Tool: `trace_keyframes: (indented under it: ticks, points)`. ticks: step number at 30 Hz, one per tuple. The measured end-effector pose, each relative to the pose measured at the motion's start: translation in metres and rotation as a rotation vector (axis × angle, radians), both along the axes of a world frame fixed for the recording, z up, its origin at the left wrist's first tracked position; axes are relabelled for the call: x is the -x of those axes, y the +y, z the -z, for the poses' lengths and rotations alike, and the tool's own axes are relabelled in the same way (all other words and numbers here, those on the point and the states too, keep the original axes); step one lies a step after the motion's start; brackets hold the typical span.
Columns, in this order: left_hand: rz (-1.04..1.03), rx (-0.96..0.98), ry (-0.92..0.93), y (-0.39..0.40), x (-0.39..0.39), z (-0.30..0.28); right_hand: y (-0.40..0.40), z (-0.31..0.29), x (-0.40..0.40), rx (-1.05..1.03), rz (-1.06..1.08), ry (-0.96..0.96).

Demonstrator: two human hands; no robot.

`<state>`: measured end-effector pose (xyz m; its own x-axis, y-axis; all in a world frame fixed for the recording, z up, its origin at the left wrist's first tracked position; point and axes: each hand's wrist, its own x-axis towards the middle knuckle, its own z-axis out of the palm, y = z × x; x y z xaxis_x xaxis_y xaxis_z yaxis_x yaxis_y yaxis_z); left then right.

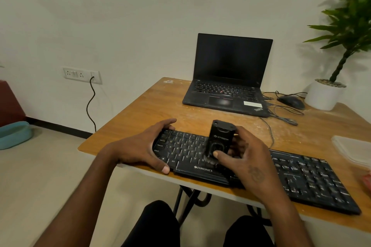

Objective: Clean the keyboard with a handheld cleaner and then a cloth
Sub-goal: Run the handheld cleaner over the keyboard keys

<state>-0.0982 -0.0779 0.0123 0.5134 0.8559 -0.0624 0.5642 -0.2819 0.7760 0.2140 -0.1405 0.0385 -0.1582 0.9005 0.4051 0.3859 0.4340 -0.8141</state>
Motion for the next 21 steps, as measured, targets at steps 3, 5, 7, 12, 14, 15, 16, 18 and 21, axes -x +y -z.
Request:
trace_keyframes:
  ticks: [3, 5, 7, 12, 14, 15, 16, 18, 21]
  points:
    - [-0.002, -0.004, -0.003, 0.000, 0.001, 0.002, -0.003, -0.002, -0.013, -0.018, 0.044, -0.008]
    - [0.000, -0.005, -0.004, 0.000, 0.000, 0.002, -0.002, -0.002, -0.007, -0.018, 0.057, -0.026]
    - [-0.005, -0.013, -0.002, -0.001, 0.000, 0.002, 0.001, -0.003, 0.008, -0.018, 0.069, -0.075]
    - [-0.003, 0.000, 0.005, 0.000, -0.001, 0.001, 0.009, 0.001, 0.035, -0.044, 0.014, -0.088]
    - [-0.003, 0.000, 0.001, 0.000, 0.000, 0.002, 0.009, 0.002, 0.030, -0.035, 0.005, -0.059]
    - [-0.003, -0.004, -0.002, 0.000, 0.000, 0.002, 0.008, 0.002, 0.023, -0.031, 0.011, -0.044]
    - [-0.001, -0.007, -0.004, 0.000, 0.000, 0.002, 0.007, 0.002, 0.015, -0.029, 0.020, -0.036]
    - [-0.002, -0.005, -0.011, 0.001, 0.000, 0.003, 0.004, 0.003, -0.001, -0.025, 0.039, -0.015]
    - [-0.005, -0.008, -0.012, 0.002, 0.000, 0.004, 0.004, 0.003, -0.008, -0.023, 0.064, -0.001]
